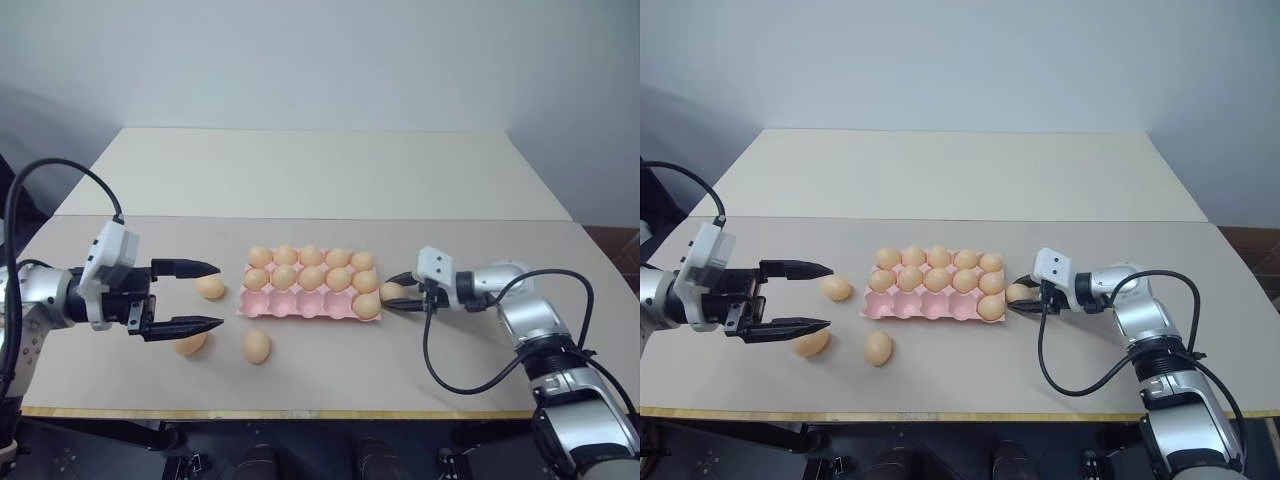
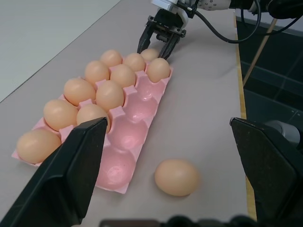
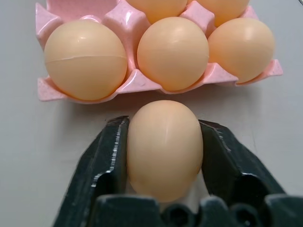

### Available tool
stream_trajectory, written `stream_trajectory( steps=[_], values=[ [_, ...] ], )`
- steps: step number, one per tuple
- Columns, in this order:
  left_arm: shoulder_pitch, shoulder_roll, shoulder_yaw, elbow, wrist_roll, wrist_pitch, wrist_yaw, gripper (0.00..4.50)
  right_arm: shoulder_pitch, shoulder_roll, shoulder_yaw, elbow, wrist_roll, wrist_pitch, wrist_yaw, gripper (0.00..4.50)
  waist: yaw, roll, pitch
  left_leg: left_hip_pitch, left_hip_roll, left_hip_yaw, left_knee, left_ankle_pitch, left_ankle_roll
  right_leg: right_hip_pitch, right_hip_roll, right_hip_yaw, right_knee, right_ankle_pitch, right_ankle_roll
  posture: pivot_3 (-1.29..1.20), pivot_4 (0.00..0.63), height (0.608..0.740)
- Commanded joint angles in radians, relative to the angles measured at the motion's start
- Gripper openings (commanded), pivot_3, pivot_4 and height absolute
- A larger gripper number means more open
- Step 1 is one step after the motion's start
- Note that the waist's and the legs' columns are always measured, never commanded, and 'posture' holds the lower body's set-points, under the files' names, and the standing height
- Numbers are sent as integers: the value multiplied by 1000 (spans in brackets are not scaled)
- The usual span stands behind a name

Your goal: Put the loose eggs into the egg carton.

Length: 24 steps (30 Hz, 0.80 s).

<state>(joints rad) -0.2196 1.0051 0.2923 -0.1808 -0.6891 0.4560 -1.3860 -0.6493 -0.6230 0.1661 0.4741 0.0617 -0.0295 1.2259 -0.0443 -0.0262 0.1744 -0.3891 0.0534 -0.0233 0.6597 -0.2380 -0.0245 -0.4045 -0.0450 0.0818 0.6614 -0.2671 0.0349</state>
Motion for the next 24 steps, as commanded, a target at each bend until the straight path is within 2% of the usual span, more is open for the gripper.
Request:
stream_trajectory(
  steps=[1,7,12,17,24],
  values=[
    [-5,4,23,-8,3,-23,3,4500,7,-29,-32,-48,15,0,-9,2156,-1,0,0,0,0,0,0,0,0,0,0,0,0,0,0,0,150,740],
    [-45,-11,23,20,-3,-24,13,4500,29,-99,-101,-154,63,35,-17,2156,0,0,0,0,0,0,0,0,0,0,0,0,0,0,0,0,150,740],
    [-92,-18,40,61,-46,0,0,4500,40,-92,-146,-379,159,163,-47,2156,-5,0,0,0,0,0,0,0,0,0,0,0,0,0,0,0,150,740],
    [-133,-18,-8,98,-15,-32,-49,4500,24,14,-45,-482,128,231,-123,2156,-11,0,0,0,0,0,0,0,0,0,0,0,1,0,0,0,150,740],
    [-140,-19,-26,102,-13,-36,-60,4500,11,126,93,-460,19,231,-207,2156,-1,0,0,-2,0,0,0,0,0,-2,0,0,0,0,0,0,150,740]
  ],
)
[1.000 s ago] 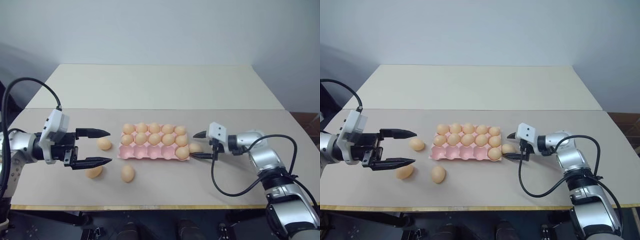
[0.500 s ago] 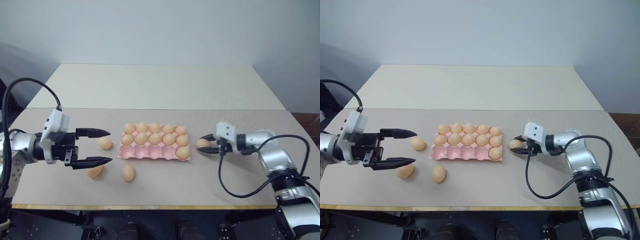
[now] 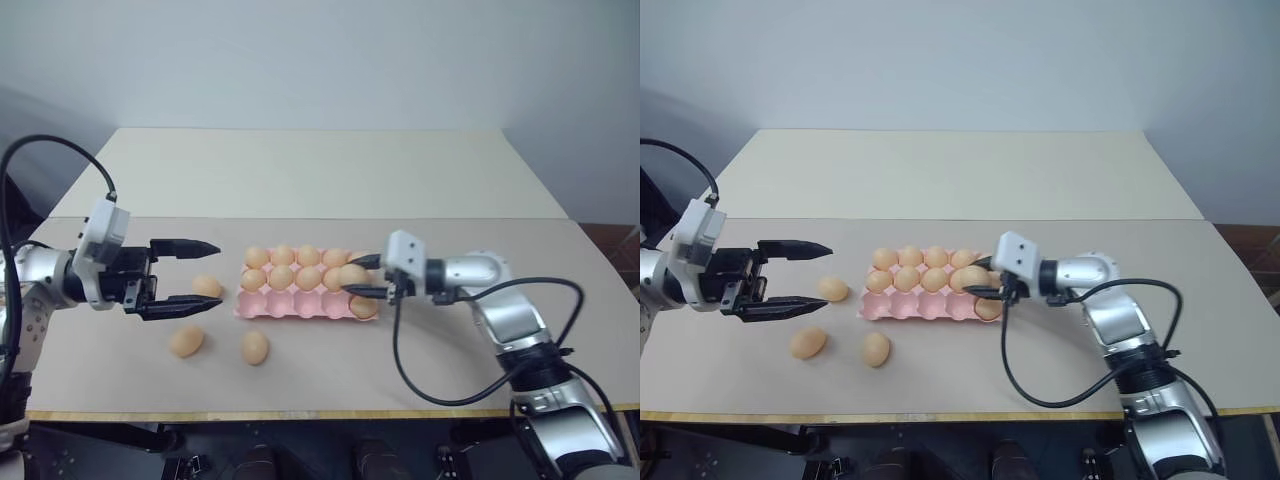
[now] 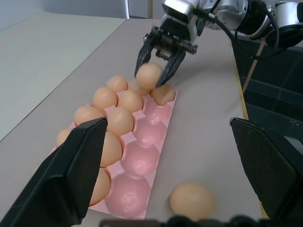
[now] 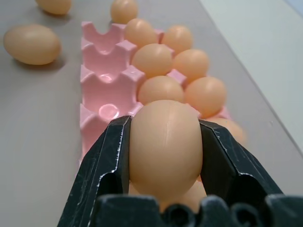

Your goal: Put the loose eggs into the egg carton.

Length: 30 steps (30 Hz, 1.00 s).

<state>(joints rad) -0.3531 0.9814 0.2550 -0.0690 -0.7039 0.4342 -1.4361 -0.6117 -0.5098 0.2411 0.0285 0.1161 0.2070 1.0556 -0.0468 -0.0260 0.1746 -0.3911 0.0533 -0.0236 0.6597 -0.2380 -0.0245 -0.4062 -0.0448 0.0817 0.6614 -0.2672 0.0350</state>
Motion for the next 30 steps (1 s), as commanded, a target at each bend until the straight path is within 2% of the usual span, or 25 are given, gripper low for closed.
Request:
stream_trajectory(
  steps=[1,4,5,7,11,12,16,22,26,30],
  values=[
    [-2,7,13,-12,3,-15,-12,4500,-26,18,32,-8,-49,-4,-41,2156,3,0,0,0,0,0,0,0,0,0,0,0,0,0,0,0,150,740],
    [9,14,20,-16,3,-14,-16,4500,-22,17,52,-10,-60,8,-28,2156,5,0,0,0,0,0,0,0,0,0,0,0,0,0,0,0,150,740],
    [10,16,22,-15,3,-14,-17,4500,-22,16,55,-12,-58,16,-24,2345,5,0,0,0,0,0,0,0,0,0,0,0,0,0,0,0,150,740],
    [15,19,26,-15,3,-14,-19,4500,-20,15,56,-28,-44,39,-14,2805,5,0,0,0,0,0,0,0,0,0,0,0,0,0,0,0,150,740],
    [24,23,30,-9,9,-19,-22,4500,-2,-24,18,-100,-6,70,17,4297,4,0,0,0,0,0,0,0,0,0,0,0,0,0,0,0,150,740],
    [28,23,33,-8,11,-21,-24,4500,4,-36,7,-119,7,79,26,4460,4,0,0,0,0,0,0,0,0,0,0,0,0,0,0,0,150,740],
    [67,38,69,12,3,-37,-62,4500,69,-127,-72,-230,101,111,85,4460,6,0,0,0,0,0,0,0,0,0,0,-1,0,0,0,0,150,740],
    [143,71,121,51,47,-119,-111,4500,199,-298,-269,-339,287,168,181,4460,5,0,0,1,0,0,0,0,0,1,0,-1,0,0,0,0,150,740],
    [182,91,146,64,73,-153,-131,4500,307,-419,-377,-356,311,110,253,4460,5,0,0,1,0,0,0,0,0,1,0,-1,-1,-1,0,0,150,740],
    [228,99,186,57,66,-145,-137,4500,380,-477,-480,-361,368,118,284,4460,2,0,0,1,0,0,0,0,0,2,0,-1,-1,-1,0,0,150,740]
  ],
)
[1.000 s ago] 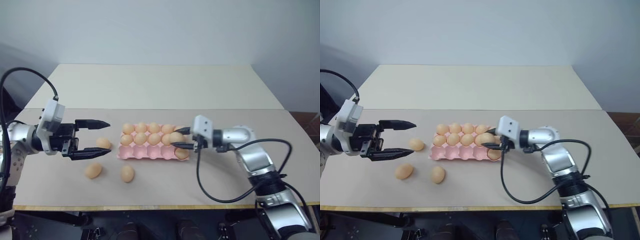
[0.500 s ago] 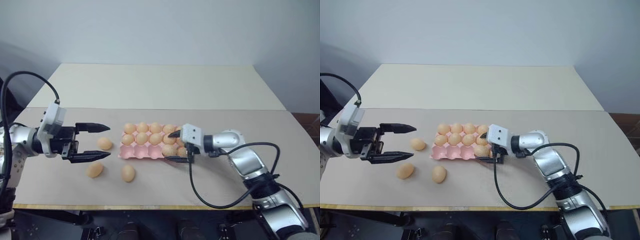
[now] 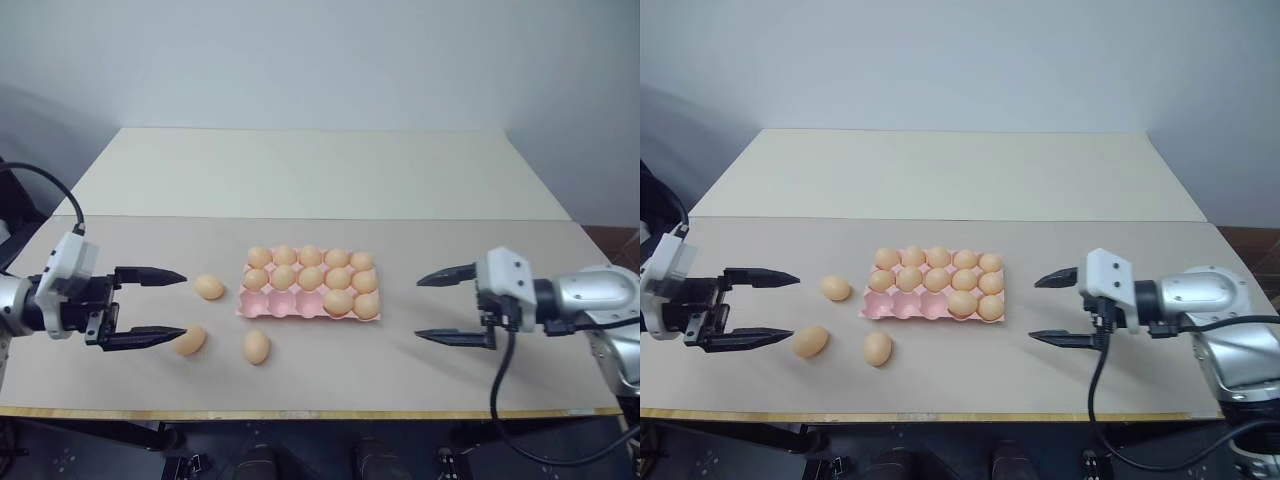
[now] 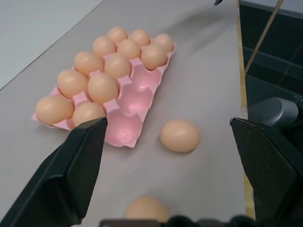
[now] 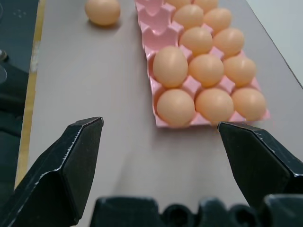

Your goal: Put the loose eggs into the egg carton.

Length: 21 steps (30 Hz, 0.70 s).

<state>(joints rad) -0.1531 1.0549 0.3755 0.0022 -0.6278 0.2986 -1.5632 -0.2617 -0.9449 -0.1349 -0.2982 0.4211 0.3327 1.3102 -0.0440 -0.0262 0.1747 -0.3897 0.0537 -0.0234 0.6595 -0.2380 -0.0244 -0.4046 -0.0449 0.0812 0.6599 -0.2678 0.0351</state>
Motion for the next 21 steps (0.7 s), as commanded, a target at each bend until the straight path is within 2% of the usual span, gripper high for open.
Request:
stream_trajectory(
  steps=[1,17,21],
  values=[
    [43,27,79,-19,-12,-4,-8,4500,46,-50,-125,-39,76,-1,30,4460,-2,0,0,0,0,0,0,0,0,0,0,0,0,0,0,0,150,740],
    [86,32,105,-53,-12,19,9,4500,50,-47,-117,-75,136,30,-36,4460,1,0,0,0,0,0,0,0,0,0,0,0,-1,0,0,0,150,740],
    [65,19,84,-5,40,24,106,4500,39,-42,-104,-85,137,32,-49,4460,1,0,0,0,0,0,0,0,0,0,0,0,-1,0,0,0,150,740]
  ],
)
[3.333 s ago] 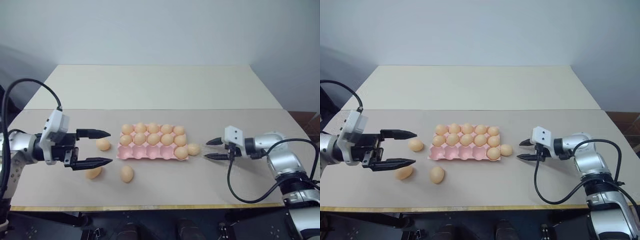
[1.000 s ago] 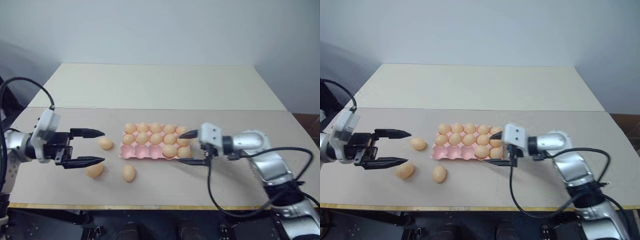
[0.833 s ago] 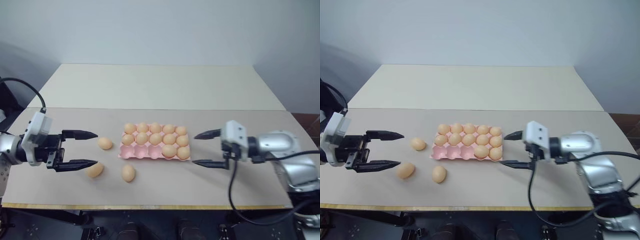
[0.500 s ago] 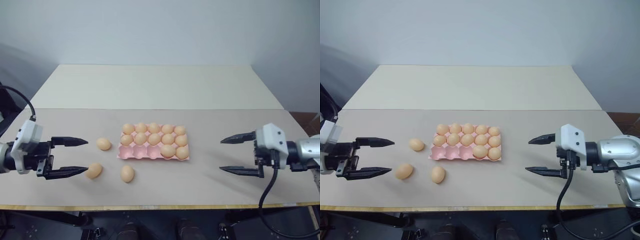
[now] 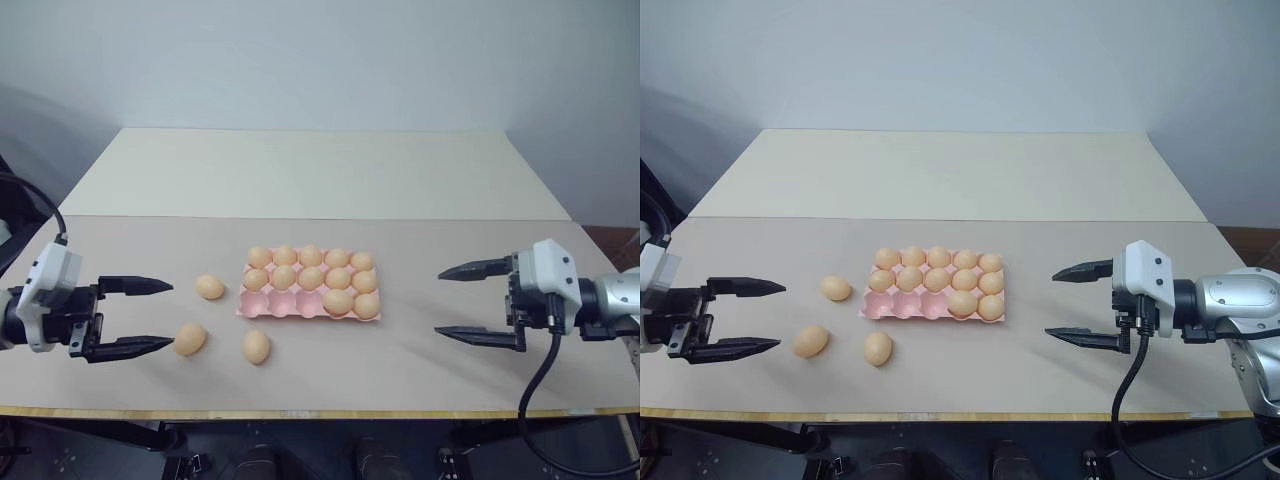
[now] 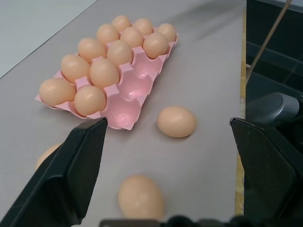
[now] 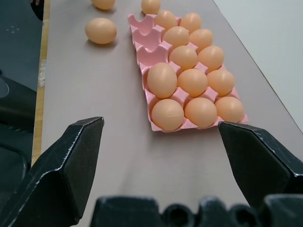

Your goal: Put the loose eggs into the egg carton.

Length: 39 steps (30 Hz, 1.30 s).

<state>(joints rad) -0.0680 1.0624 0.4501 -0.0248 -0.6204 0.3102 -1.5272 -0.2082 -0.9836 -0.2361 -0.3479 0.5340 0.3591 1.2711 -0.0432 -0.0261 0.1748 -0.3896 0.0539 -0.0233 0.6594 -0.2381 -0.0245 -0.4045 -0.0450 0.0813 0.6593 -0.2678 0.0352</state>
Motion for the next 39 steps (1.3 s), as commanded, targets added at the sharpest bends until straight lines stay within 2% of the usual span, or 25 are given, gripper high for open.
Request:
stream_trajectory(
  steps=[1,3,7,11,16,24,27,32,35,39],
  values=[
    [-21,14,1,44,57,8,94,4500,-15,-2,-1,-39,27,7,-13,4460,0,0,0,0,0,0,0,0,0,0,0,0,0,0,0,0,150,740],
    [-12,18,-15,95,108,-23,112,4500,-17,1,3,-44,30,7,-20,4460,-1,0,0,0,0,0,0,0,0,0,0,0,0,0,0,0,150,740],
    [-3,6,-37,117,120,-20,109,4500,-25,6,12,-46,34,5,-27,4460,-1,0,0,0,0,0,0,0,0,0,0,0,0,0,0,0,150,740],
    [17,-6,-148,99,206,-100,100,4500,-44,13,27,-45,32,5,-33,4460,3,0,0,0,0,0,0,0,0,0,0,0,0,0,0,0,150,740],
    [-31,-64,-277,119,325,-126,215,4500,-57,9,36,-47,21,-2,-35,4460,6,0,0,0,0,0,0,0,0,0,0,0,0,0,0,0,150,740],
    [-88,-117,-380,155,418,-78,333,4500,-44,7,14,-82,45,20,-56,4460,5,0,0,0,0,0,0,0,0,0,0,0,0,0,0,0,150,740],
    [-90,-107,-379,179,415,-130,307,3939,-39,6,10,-82,45,19,-66,4500,4,0,0,1,0,0,0,0,0,1,0,0,2,0,0,0,150,740],
    [-99,-87,-359,193,397,-152,285,2410,-41,14,13,-78,46,17,-80,4500,3,0,0,1,0,0,0,0,0,1,0,0,2,0,0,0,150,740],
    [-98,-74,-329,192,353,-157,242,2410,-43,18,20,-75,47,15,-90,4500,0,0,0,1,0,0,0,0,0,0,0,0,2,0,0,0,150,740],
    [-145,-71,-276,104,182,-70,130,2410,-45,24,29,-74,40,6,-101,4500,1,0,0,0,0,0,0,0,0,0,0,0,1,0,0,0,150,740]
  ],
)
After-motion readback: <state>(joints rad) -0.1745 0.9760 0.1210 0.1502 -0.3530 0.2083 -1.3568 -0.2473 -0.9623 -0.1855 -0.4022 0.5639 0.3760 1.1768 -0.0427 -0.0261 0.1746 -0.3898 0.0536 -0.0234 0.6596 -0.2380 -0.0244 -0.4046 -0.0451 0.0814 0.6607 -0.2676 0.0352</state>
